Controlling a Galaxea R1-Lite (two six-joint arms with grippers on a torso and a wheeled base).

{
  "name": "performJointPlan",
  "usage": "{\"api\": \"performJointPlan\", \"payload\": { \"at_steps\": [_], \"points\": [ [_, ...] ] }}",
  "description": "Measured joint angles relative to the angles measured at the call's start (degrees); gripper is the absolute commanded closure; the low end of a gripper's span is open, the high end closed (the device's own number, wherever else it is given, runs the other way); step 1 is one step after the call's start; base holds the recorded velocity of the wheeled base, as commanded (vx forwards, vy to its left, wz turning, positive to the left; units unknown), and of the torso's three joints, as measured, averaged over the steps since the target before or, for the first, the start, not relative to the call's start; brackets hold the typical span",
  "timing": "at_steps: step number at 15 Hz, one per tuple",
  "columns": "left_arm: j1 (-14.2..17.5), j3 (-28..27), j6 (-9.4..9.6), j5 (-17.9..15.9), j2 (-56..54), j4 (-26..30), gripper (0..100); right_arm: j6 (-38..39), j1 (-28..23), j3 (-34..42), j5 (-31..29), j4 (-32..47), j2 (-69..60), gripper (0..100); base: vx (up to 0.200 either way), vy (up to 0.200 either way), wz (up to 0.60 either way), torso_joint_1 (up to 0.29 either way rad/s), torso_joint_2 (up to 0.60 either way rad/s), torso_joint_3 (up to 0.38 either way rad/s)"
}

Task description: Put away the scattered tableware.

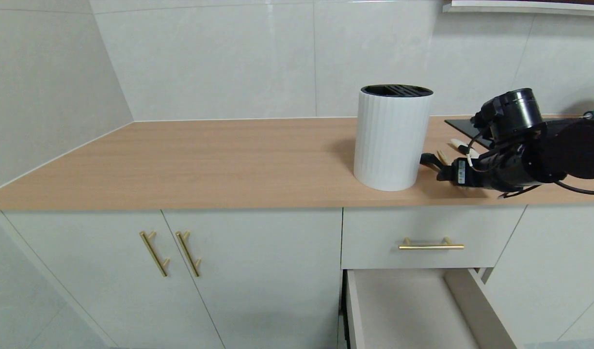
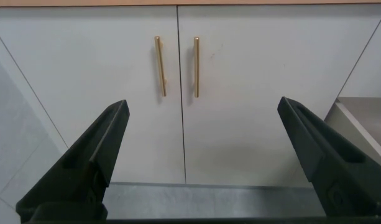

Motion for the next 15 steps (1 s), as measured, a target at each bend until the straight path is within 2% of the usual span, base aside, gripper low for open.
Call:
{"api": "performJointPlan", "payload": {
  "at_steps": [4, 5, 11, 15],
  "points": [
    [-0.02, 0.0, 0.0, -0.02, 0.0, 0.01, 0, 0.06, -0.56, -0.04, 0.13, -0.76, 1.56, 0, 0.0, 0.0, 0.0, 0.0, 0.0, 0.0],
    [0.0, 0.0, -0.01, 0.0, 0.0, 0.01, 0, 0.04, -0.73, -0.04, 0.18, -1.04, 1.73, 100, 0.0, 0.0, 0.0, 0.0, 0.0, 0.0],
    [-0.02, -0.02, -0.01, 0.0, 0.0, 0.01, 0, 0.04, -1.05, 0.07, 0.12, -1.37, 1.79, 100, 0.0, 0.0, 0.0, 0.0, 0.0, 0.0],
    [-0.02, 0.0, -0.01, 0.0, 0.0, 0.0, 0, 0.11, -1.02, 1.54, 0.18, -1.08, -2.73, 100, 0.0, 0.0, 0.0, 0.0, 0.0, 0.0]
  ]
}}
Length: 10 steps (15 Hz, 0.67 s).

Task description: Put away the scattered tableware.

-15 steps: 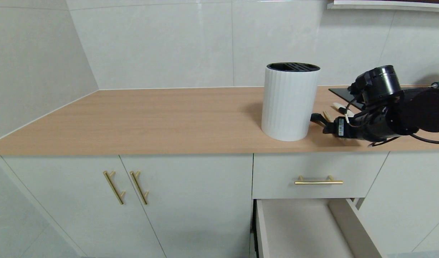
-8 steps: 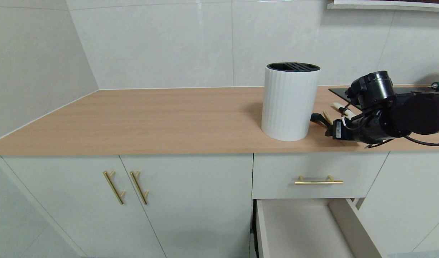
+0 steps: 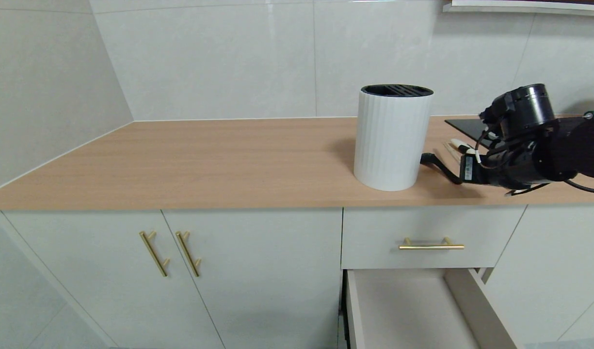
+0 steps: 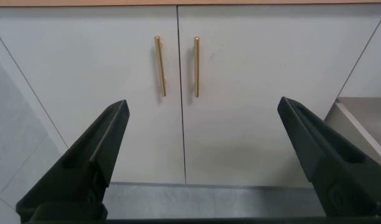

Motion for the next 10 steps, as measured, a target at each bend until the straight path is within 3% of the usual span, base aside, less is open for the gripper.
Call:
{"api": "performJointPlan", "payload": {
  "at_steps": [6, 8, 10],
  "points": [
    [0.02, 0.0, 0.01, 0.0, 0.0, 0.0, 0, -0.35, 0.35, 13.9, 2.27, 1.65, -18.55, 100, 0.0, 0.0, 0.0, 0.0, 0.0, 0.0],
    [0.0, 0.0, 0.01, 0.0, 0.0, 0.0, 0, -0.46, 0.46, 17.64, 7.03, 5.99, -25.26, 100, 0.0, 0.0, 0.0, 0.0, 0.0, 0.0],
    [0.02, 0.0, 0.01, 0.0, 0.0, 0.0, 0, -1.15, 0.57, 19.6, 16.9, 16.07, -32.63, 100, 0.0, 0.0, 0.0, 0.0, 0.0, 0.0]
  ]
}}
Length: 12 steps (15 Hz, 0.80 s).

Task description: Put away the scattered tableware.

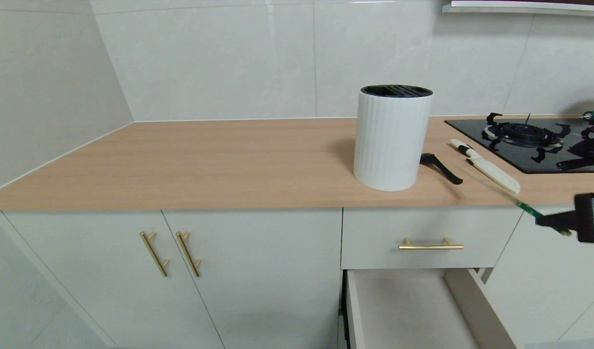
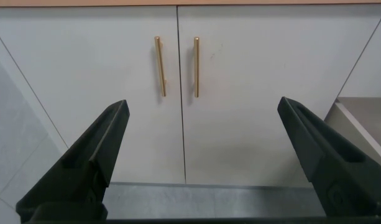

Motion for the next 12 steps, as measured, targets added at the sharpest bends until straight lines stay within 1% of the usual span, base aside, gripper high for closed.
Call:
{"api": "performJointPlan", "payload": {
  "at_steps": [1, 3, 6, 8, 12],
  "points": [
    [0.0, 0.0, 0.0, 0.0, 0.0, 0.0, 0, -1.91, 0.04, 0.5, 3.44, 4.93, -3.15, 100, 0.0, 0.0, 0.0, 0.0, 0.0, 0.0],
    [-0.04, 0.0, 0.0, 0.0, 0.0, 0.01, 0, -7.23, 0.11, 1.29, 5.68, 11.98, -7.51, 100, 0.0, 0.0, 0.0, 0.0, 0.0, 0.0],
    [-0.02, 0.0, -0.01, 0.0, 0.0, 0.01, 0, -8.16, 0.24, 1.84, 8.47, 14.7, -8.89, 100, 0.0, 0.0, 0.0, 0.0, 0.0, 0.0],
    [0.0, -0.02, -0.01, 0.0, 0.0, 0.01, 0, -8.18, 1.29, 2.36, 10.11, 15.57, -8.14, 100, 0.0, 0.0, 0.0, 0.0, 0.0, 0.0],
    [-0.04, -0.02, 0.0, 0.0, 0.0, 0.0, 0, -8.16, 3.45, 5.66, 11.4, 13.52, -1.28, 100, 0.0, 0.0, 0.0, 0.0, 0.0, 0.0]
  ]
}}
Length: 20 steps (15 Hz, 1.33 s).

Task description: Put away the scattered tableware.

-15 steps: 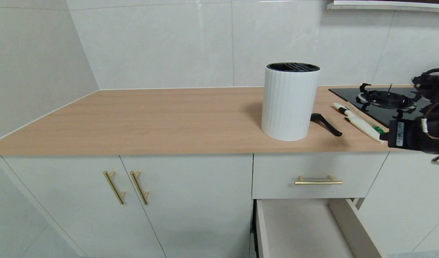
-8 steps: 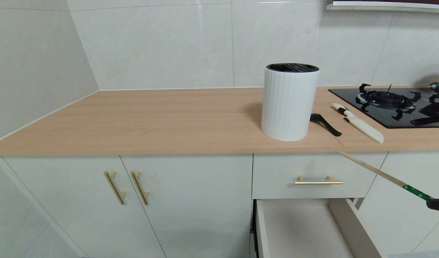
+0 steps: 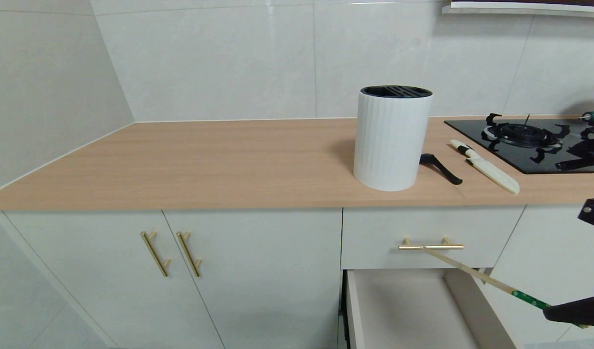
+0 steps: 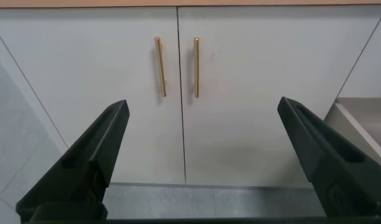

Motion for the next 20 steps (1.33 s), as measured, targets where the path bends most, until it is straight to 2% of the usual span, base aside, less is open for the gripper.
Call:
{"api": "performJointPlan", "payload": {
  "at_steps": [8, 20],
  "points": [
    [0.04, 0.0, 0.0, 0.0, 0.0, -0.05, 0, 0.38, 1.71, 6.11, 0.09, -8.66, 12.28, 100, 0.0, 0.0, 0.0, -0.008, 0.02, 0.014],
    [0.04, 0.02, -0.01, 0.0, 0.0, 0.11, 0, 0.09, 2.73, 8.42, -0.02, -11.28, 13.37, 100, 0.0, 0.0, 0.0, -0.139, 0.42, 0.276]
  ]
}}
